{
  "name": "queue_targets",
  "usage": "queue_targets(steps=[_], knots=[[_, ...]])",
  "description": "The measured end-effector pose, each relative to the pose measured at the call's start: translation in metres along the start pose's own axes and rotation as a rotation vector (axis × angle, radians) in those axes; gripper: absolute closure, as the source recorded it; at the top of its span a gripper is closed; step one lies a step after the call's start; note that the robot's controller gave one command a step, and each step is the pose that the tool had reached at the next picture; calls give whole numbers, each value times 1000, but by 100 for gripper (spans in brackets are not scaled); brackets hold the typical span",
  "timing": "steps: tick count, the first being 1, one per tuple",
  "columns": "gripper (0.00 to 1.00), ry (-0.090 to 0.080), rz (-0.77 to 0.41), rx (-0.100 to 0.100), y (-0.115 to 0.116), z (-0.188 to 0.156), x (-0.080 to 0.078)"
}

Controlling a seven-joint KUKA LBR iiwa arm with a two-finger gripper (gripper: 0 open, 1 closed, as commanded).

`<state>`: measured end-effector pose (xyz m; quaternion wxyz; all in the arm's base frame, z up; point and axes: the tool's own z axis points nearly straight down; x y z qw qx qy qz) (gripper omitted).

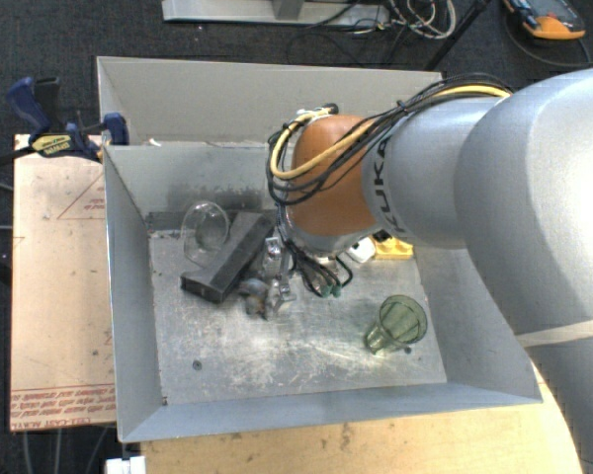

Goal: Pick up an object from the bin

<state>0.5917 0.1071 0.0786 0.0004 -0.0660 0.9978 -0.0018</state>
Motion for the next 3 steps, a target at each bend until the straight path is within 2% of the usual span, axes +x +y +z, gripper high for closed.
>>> queue_targets(steps=[1,2,3], knots=[[100,0,0,0,0,0,0],[100,-32,-63,5,8,-3,16],[100,-5,-286,-4,-22,-150,23]])
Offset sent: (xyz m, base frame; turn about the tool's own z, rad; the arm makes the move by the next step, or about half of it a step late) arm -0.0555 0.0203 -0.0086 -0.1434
